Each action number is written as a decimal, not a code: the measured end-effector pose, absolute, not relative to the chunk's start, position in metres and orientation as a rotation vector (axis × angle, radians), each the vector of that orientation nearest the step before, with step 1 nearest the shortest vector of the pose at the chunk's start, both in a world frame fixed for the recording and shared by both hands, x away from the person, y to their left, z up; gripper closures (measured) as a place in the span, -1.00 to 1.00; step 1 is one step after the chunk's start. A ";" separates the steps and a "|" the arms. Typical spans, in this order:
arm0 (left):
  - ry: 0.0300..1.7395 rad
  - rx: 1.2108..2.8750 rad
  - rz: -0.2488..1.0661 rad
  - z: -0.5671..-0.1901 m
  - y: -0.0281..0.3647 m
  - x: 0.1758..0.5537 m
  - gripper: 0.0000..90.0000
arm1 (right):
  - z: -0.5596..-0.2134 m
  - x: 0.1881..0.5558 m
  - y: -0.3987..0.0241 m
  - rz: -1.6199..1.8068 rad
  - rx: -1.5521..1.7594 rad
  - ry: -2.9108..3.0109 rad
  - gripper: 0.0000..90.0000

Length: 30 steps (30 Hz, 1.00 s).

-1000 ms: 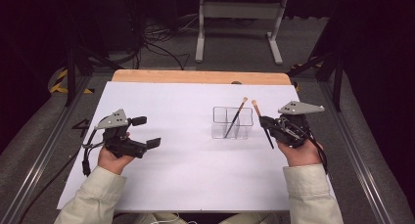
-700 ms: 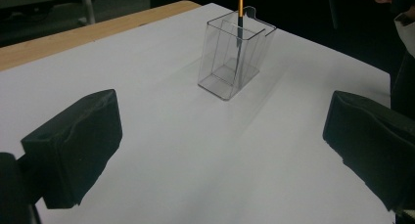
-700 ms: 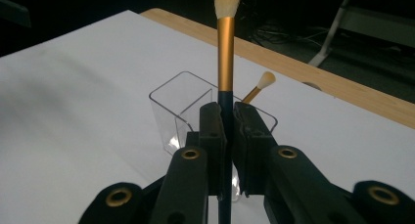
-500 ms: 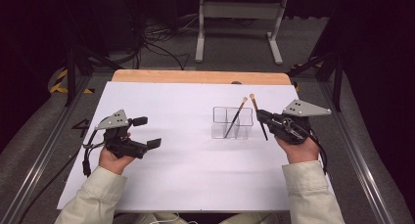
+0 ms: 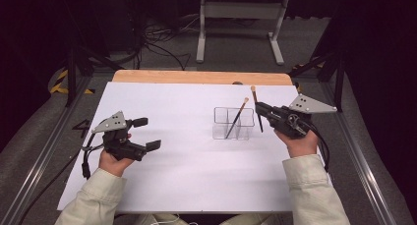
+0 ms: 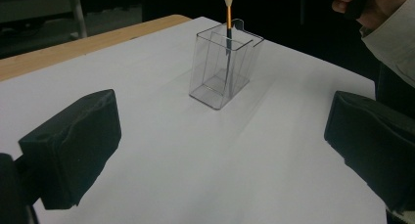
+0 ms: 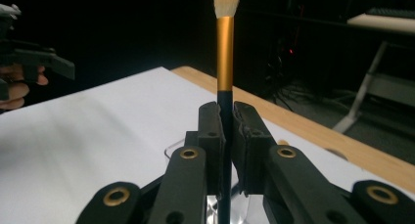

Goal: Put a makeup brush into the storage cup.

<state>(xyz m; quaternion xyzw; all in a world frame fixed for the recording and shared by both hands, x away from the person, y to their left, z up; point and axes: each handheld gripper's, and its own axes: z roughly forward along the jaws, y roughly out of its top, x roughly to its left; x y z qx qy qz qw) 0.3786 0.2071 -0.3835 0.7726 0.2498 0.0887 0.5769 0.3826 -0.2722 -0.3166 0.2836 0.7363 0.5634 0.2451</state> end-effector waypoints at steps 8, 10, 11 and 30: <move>0.592 1.801 0.211 -0.385 0.209 0.375 -0.97 | -0.319 0.394 -0.266 1.607 0.691 1.967 0.84; 0.593 1.802 0.209 -0.385 0.210 0.375 -0.97 | -0.321 0.398 -0.265 1.628 0.688 1.959 0.84; 0.594 1.800 0.207 -0.385 0.210 0.375 -0.97 | -0.321 0.400 -0.265 1.644 0.683 1.952 0.84; 0.593 1.800 0.198 -0.386 0.210 0.375 -0.97 | -0.329 0.422 -0.253 1.769 0.655 1.883 0.85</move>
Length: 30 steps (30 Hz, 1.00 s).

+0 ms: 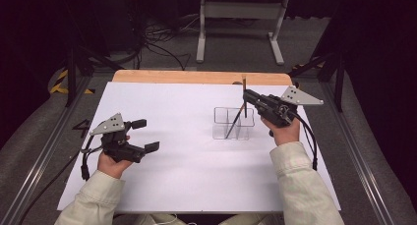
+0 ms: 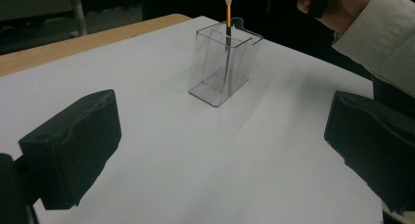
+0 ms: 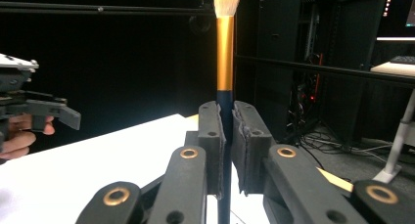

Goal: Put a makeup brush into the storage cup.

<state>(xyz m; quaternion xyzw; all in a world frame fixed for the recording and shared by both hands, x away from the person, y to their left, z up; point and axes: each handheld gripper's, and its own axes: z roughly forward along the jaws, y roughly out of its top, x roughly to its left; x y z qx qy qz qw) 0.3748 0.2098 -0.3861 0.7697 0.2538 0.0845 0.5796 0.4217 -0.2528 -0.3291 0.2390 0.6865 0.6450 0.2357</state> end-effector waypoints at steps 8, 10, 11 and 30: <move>0.586 1.804 0.199 -0.387 0.210 0.376 -0.97 | -0.332 0.430 -0.248 1.796 0.659 1.858 0.85; 0.589 1.804 0.197 -0.387 0.209 0.376 -0.97 | -0.333 0.433 -0.245 1.796 0.656 1.847 0.85; 0.591 1.803 0.199 -0.387 0.210 0.376 -0.98 | -0.333 0.434 -0.244 1.794 0.655 1.845 0.85; 0.588 1.801 0.192 -0.387 0.210 0.376 -0.97 | -0.348 0.445 -0.232 1.834 0.729 1.868 0.84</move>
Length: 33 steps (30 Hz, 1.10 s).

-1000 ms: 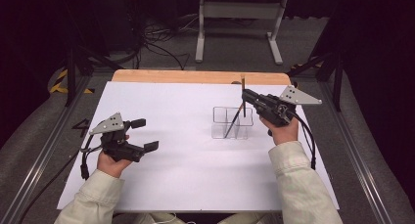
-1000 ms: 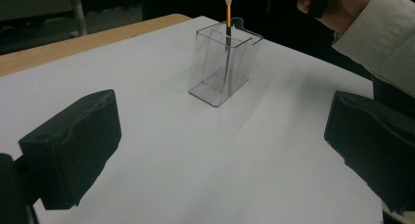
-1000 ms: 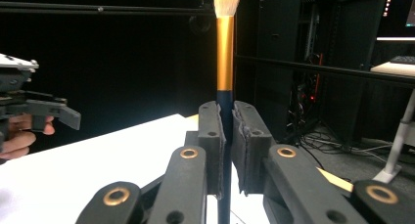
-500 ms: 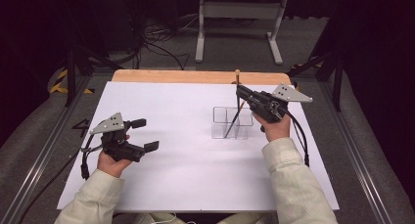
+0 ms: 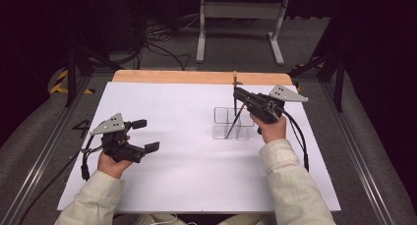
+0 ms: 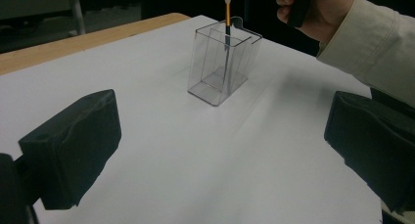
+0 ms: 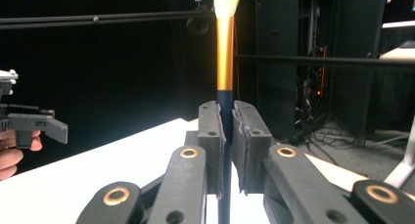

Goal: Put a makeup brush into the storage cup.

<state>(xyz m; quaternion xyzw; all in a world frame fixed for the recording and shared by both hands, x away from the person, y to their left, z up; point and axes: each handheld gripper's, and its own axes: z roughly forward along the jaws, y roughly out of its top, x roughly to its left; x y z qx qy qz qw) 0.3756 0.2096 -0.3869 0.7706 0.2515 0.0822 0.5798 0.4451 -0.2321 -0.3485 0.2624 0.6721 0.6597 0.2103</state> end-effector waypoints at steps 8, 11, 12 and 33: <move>0.588 1.795 0.186 -0.387 0.210 0.375 -0.98 | -0.357 0.449 -0.225 1.810 0.739 1.901 0.85; 0.582 1.790 0.182 -0.386 0.210 0.376 -0.98 | -0.360 0.449 -0.225 1.801 0.748 1.920 0.85; 0.583 1.790 0.181 -0.386 0.210 0.375 -0.98 | -0.361 0.450 -0.225 1.794 0.745 1.928 0.85; 0.579 1.791 0.184 -0.386 0.209 0.376 -0.98 | -0.376 0.455 -0.228 1.716 0.826 2.008 0.84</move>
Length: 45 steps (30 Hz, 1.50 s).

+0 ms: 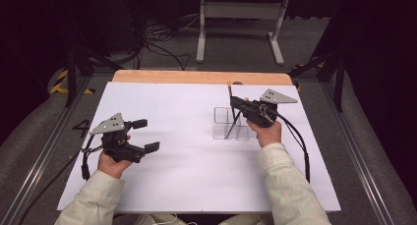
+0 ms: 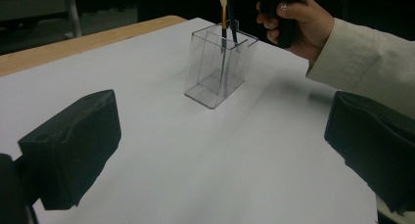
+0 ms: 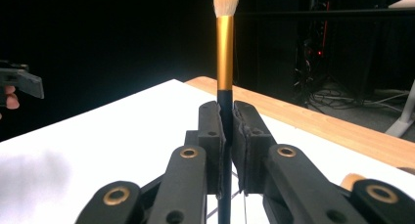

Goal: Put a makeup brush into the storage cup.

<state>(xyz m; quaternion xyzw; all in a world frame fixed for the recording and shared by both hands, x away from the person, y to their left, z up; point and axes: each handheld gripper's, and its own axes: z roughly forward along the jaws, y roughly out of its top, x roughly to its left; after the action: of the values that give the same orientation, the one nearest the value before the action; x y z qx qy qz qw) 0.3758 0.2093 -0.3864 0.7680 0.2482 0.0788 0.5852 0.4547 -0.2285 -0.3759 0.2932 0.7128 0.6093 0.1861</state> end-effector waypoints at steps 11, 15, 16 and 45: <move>0.576 1.797 0.187 -0.387 0.209 0.376 -0.98 | -0.382 0.457 -0.229 1.681 0.853 2.030 0.84; 0.577 1.797 0.187 -0.387 0.209 0.376 -0.98 | -0.384 0.458 -0.229 1.671 0.869 2.042 0.84; 0.577 1.798 0.188 -0.387 0.209 0.376 -0.98 | -0.385 0.458 -0.228 1.671 0.872 2.045 0.84; 0.583 1.795 0.190 -0.385 0.211 0.370 -0.98 | -0.346 0.421 -0.241 1.697 0.758 2.061 -0.83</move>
<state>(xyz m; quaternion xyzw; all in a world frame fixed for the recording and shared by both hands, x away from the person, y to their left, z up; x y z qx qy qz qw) 0.3696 0.2106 -0.3847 0.7688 0.2498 0.0814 0.5831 0.4212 -0.2412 -0.3461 0.2684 0.7302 0.6012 0.1823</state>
